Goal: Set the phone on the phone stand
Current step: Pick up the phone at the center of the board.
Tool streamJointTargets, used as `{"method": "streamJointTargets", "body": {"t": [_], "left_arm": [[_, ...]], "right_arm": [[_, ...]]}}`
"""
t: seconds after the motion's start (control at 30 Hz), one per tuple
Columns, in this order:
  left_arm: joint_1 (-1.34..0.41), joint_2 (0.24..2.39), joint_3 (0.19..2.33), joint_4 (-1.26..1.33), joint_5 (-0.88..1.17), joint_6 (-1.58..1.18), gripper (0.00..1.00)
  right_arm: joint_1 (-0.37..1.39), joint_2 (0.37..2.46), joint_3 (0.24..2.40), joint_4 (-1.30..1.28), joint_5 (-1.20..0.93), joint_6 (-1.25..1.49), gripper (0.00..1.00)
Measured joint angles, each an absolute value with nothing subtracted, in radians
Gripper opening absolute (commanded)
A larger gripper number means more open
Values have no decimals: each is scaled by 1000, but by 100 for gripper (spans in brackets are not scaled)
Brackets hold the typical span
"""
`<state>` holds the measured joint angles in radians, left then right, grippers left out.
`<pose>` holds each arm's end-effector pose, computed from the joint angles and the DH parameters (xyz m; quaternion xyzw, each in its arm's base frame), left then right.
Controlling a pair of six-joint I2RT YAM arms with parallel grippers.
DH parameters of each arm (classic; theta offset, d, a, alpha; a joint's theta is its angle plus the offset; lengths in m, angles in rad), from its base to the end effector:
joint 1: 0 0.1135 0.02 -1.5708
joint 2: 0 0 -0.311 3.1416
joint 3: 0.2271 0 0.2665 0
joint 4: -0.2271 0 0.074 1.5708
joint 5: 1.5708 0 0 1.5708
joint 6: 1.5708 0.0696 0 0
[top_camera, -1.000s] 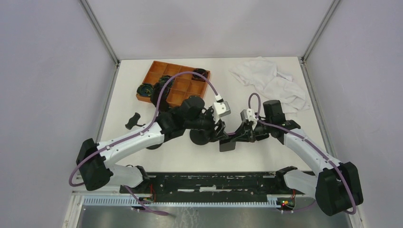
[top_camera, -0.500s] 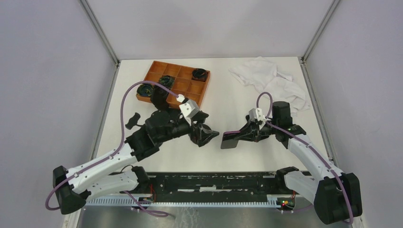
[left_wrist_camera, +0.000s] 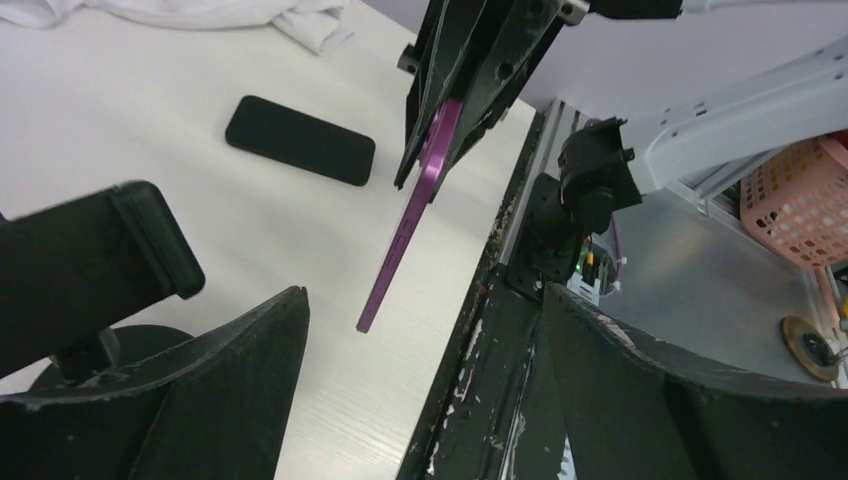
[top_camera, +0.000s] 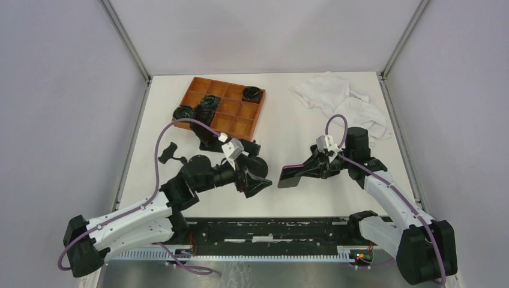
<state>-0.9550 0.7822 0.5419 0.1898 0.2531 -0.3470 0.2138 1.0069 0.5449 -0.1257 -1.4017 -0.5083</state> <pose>0.1054 -0.1791 0.3221 0.2982 0.6599 -0.4870 0.4883 0.1655 0.1061 0.2668 -0.5228 0.5228 0.5094 0.4403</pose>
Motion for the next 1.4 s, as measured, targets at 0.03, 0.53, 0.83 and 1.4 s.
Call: {"method": "streamJointTargets", "body": {"t": [0.03, 0.53, 0.83, 1.4], "left_arm": [[-955, 788, 531, 196, 258, -350, 86], [-1012, 918, 407, 397, 258, -357, 72], [-1061, 935, 399, 446, 192, -345, 67], [-1090, 1077, 553, 476, 213, -293, 12]], "right_arm": [[214, 1007, 545, -123, -1404, -505, 0], [219, 1030, 561, -174, -1418, -526, 0], [254, 1158, 883, -649, -1431, -843, 0], [336, 1193, 1042, -931, -1448, -1012, 0]]}}
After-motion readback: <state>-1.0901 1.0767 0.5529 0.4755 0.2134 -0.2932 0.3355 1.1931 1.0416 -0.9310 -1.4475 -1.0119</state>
